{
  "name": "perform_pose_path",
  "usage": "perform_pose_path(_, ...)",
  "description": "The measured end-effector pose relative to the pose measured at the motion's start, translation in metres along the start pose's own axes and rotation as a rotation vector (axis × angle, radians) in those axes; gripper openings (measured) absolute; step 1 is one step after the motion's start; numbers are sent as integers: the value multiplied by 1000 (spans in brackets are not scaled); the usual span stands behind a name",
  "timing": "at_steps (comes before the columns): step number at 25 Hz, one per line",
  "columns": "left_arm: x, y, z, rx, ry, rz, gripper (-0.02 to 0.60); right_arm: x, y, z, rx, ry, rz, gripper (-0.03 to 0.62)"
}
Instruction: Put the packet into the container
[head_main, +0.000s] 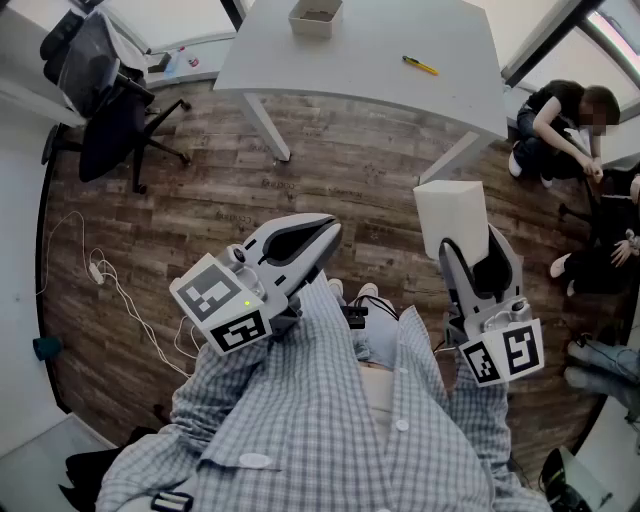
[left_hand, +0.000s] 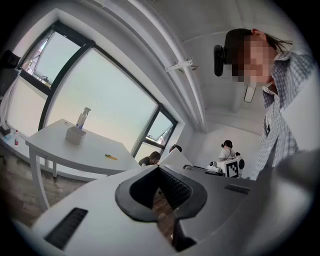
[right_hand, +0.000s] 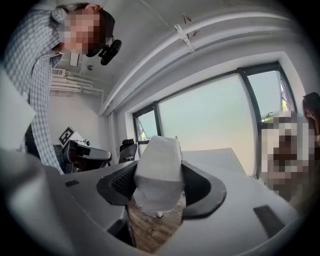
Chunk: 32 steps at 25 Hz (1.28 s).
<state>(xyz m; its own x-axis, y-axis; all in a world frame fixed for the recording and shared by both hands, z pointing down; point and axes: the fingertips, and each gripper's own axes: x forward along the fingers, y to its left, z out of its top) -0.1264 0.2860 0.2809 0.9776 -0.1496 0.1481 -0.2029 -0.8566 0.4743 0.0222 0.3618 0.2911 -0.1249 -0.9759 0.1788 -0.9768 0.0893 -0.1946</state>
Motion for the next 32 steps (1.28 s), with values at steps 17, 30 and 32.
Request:
perform_pose_path(17,1,-1,-2,3,-3,-1,6,-1,-2,-1,22,-11,-5,259)
perform_pose_path(30,-4,6,1,-10,-13,3,6,0,1,-2,26,7,-13,259)
perform_pose_path(32,-9,10,3,-18,-21,13,6,1,3,-2,28,6,-23,259)
